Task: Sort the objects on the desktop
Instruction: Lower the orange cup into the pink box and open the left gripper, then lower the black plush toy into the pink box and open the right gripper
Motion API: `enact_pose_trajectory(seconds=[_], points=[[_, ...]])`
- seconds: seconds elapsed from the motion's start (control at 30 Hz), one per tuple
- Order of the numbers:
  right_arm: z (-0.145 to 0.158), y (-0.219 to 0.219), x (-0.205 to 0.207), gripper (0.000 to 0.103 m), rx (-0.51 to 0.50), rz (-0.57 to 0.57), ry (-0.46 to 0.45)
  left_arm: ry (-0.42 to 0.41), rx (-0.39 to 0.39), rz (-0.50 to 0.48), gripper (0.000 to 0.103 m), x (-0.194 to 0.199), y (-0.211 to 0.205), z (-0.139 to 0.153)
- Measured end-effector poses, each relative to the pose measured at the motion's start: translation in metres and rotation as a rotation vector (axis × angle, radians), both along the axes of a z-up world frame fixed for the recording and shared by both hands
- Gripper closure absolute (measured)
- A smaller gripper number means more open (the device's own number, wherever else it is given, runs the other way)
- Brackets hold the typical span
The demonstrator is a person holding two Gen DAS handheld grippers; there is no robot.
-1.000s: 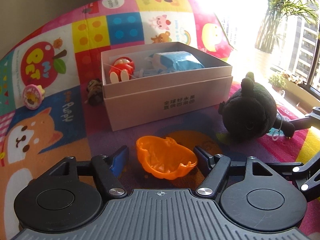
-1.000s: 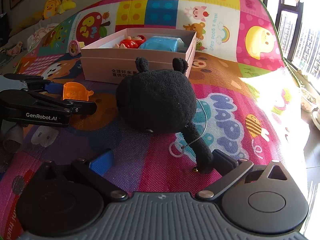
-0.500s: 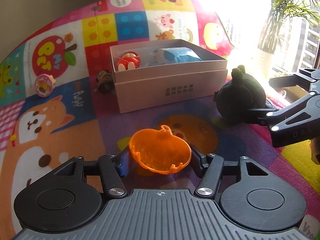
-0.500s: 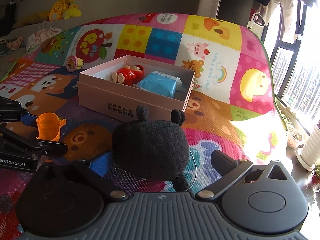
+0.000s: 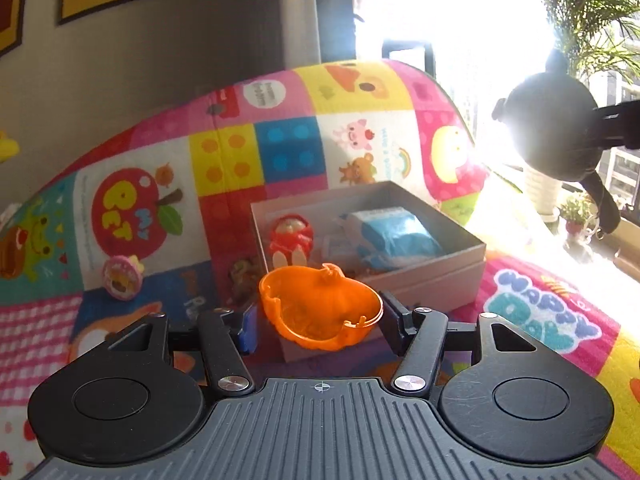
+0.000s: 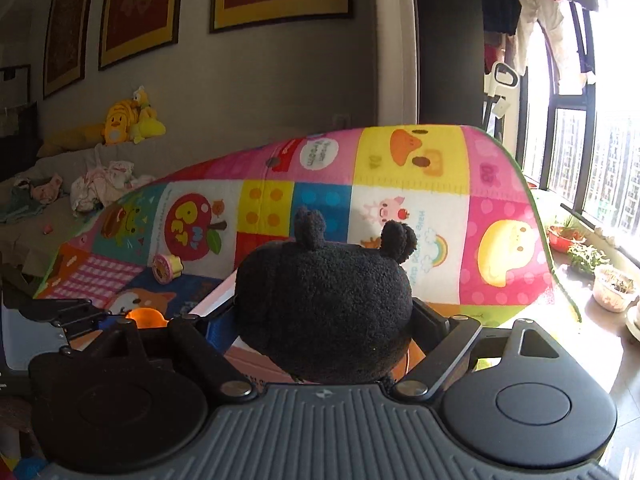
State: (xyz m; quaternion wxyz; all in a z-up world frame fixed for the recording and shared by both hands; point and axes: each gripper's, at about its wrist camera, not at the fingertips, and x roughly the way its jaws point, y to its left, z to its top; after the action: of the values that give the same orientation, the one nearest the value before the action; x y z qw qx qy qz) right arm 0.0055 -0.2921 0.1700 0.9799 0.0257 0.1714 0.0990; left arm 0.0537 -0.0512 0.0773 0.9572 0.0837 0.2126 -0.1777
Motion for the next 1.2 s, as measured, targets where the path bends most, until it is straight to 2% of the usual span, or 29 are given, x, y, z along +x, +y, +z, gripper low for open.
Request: enact_pose_trajectory(seconds=[0.1, 0.23, 0.33, 0.4, 0.6, 0.7, 0.8, 0.9, 1.0, 1.07, 1.17, 1.2], points=[[0.022, -0.012, 0.004, 0.017, 0.05, -0.04, -0.059, -0.103, -0.001, 0.019, 0.04, 0.026, -0.015, 0.017], [0.019, -0.011, 0.018, 0.017, 0.044, -0.062, -0.035, -0.132, 0.032, 0.07, 0.037, 0.065, -0.033, 0.001], [0.009, -0.008, 0.03, 0.017, 0.019, -0.07, 0.001, -0.078, 0.007, 0.05, 0.013, 0.068, -0.028, -0.017], [0.001, -0.005, 0.041, 0.017, 0.012, -0.073, 0.038, -0.07, -0.015, 0.049, 0.007, 0.055, -0.016, -0.026], [-0.012, 0.019, 0.081, 0.017, 0.044, -0.021, 0.154, 0.024, -0.079, 0.144, 0.006, 0.019, 0.033, -0.049], [-0.013, 0.038, 0.106, 0.017, 0.134, 0.059, 0.23, 0.061, -0.096, 0.2, 0.005, 0.012, 0.055, -0.056], [-0.023, 0.062, 0.137, 0.017, 0.221, 0.137, 0.322, 0.079, -0.152, 0.253, 0.004, 0.012, 0.074, -0.058], [-0.043, 0.088, 0.166, 0.017, 0.248, 0.157, 0.397, 0.111, -0.215, 0.265, 0.004, 0.015, 0.086, -0.06], [-0.076, 0.115, 0.193, 0.017, 0.197, 0.129, 0.502, 0.114, -0.242, 0.257, 0.004, 0.014, 0.09, -0.061], [-0.096, 0.126, 0.198, 0.017, 0.093, 0.079, 0.56, 0.108, -0.246, 0.251, 0.003, 0.013, 0.09, -0.06], [-0.111, 0.129, 0.19, 0.017, -0.05, 0.041, 0.574, 0.109, -0.246, 0.245, 0.003, 0.012, 0.091, -0.06], [-0.112, 0.126, 0.187, 0.017, -0.068, 0.04, 0.573, 0.113, -0.246, 0.247, 0.003, 0.013, 0.091, -0.061]])
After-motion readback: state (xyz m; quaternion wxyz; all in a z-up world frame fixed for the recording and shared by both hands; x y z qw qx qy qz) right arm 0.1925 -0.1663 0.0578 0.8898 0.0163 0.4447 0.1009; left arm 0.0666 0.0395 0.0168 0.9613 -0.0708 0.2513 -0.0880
